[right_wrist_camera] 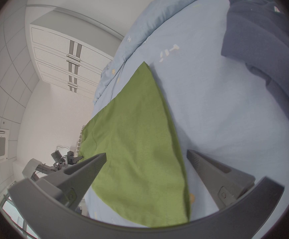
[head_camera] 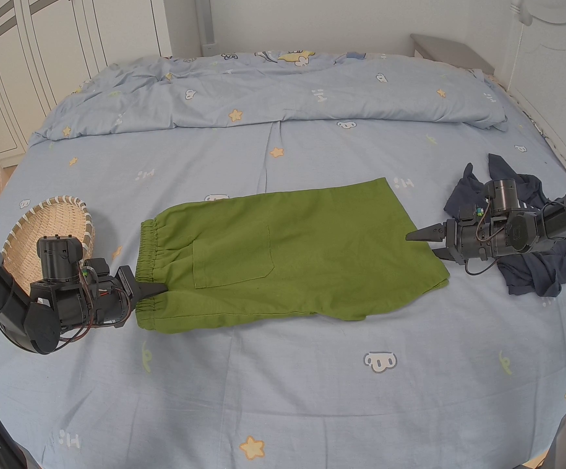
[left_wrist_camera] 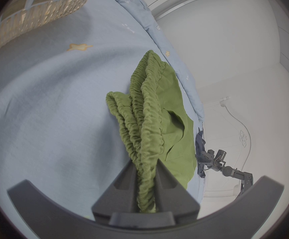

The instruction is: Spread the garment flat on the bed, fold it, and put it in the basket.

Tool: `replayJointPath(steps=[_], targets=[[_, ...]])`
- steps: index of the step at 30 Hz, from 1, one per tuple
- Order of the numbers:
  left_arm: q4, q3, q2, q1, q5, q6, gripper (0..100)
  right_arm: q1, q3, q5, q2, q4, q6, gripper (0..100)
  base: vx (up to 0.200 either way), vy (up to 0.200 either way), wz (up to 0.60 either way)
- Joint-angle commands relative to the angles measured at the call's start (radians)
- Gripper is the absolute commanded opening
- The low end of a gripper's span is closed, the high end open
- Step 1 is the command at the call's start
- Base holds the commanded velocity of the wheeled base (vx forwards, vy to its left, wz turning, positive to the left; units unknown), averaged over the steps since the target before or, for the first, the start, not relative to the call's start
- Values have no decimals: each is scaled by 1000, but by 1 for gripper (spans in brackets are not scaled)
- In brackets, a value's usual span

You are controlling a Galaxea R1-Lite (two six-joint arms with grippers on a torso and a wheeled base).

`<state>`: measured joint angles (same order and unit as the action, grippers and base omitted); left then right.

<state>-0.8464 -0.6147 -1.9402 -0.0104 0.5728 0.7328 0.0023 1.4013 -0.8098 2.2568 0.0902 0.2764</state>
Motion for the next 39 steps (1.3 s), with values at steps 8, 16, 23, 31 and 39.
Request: replayJointPath(steps=[8,16,23,31,39], targets=[[0,3,3,-2,-1,0,0,13,42,-85,36,-70,4,100,0,0,0],[0,3,1,-2,-1,0,0,10,48,-85,43,-70,6,0,0,0,0],[0,3,3,-2,-1,0,0,2,42,-85,36,-70,4,0,0,0,0],[3,-2,3,0,-1,0,0,1,31,-81,-2,-147,6,0,0,0,0],[73,-25,18,-3,1,0,0,-38,-157,-81,-181,-199,-60,0,0,0,0]])
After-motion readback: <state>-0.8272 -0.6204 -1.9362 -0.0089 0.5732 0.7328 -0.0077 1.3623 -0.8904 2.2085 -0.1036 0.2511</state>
